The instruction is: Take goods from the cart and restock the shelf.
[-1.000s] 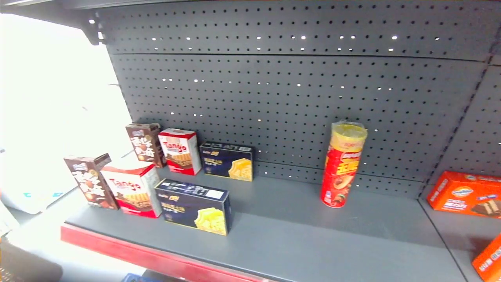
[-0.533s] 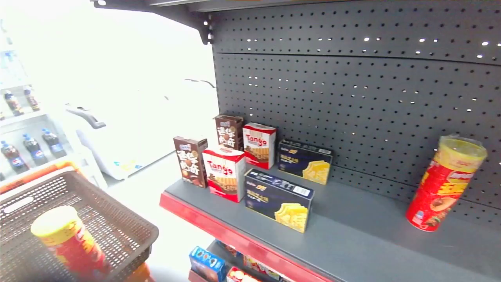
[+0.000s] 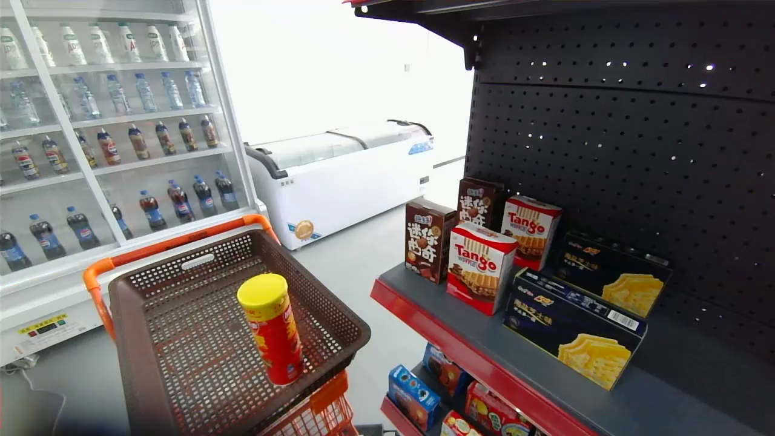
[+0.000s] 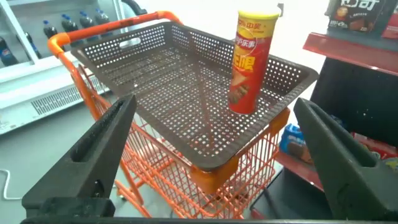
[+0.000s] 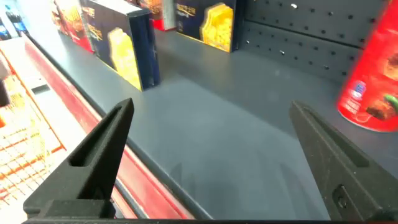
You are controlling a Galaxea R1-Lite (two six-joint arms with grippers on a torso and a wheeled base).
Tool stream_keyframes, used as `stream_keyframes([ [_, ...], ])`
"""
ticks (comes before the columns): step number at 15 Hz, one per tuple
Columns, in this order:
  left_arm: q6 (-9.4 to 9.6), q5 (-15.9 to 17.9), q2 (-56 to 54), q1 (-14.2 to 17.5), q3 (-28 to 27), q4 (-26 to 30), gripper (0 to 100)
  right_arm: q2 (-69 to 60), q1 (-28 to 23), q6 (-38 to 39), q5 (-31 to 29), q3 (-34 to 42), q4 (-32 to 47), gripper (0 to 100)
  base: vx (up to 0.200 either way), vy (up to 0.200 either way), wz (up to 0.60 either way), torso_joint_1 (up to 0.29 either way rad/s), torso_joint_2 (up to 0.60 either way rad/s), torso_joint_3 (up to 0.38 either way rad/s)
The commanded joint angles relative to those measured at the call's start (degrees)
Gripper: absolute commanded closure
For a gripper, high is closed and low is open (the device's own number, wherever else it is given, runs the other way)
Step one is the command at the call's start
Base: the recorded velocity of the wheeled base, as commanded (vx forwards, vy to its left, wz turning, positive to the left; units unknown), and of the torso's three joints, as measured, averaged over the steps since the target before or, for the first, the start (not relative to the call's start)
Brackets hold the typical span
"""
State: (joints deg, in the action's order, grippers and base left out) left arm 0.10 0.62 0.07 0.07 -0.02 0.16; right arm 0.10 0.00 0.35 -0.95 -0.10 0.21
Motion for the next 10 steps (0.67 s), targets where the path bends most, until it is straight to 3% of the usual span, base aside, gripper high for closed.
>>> stream_keyframes([
  [1, -0.01, 0.0, 0.0, 0.1, 0.0, 0.0, 0, 0.0, 0.0, 0.0, 0.0, 0.0, 0.1, 0, 0.000, 0.000, 0.00, 0.000, 0.00, 0.000],
  [6, 0.17, 0.1, -0.1, 0.1, 0.0, 0.0, 0, 0.1, 0.0, 0.0, 0.0, 0.0, 0.0, 0, 0.000, 0.000, 0.00, 0.000, 0.00, 0.000],
  [7, 1.75, 1.0, 0.3, -0.1, -2.3, 0.7, 0, 0.0, 0.0, 0.1, -0.1, 0.0, 0.0, 0, 0.000, 0.000, 0.00, 0.000, 0.00, 0.000],
  [10, 2.10, 1.4, 18.7, -1.0, -19.5, 4.6, 0, 0.0, 0.0, 0.0, 0.0, 0.0, 0.1, 0, 0.000, 0.000, 0.00, 0.000, 0.00, 0.000],
])
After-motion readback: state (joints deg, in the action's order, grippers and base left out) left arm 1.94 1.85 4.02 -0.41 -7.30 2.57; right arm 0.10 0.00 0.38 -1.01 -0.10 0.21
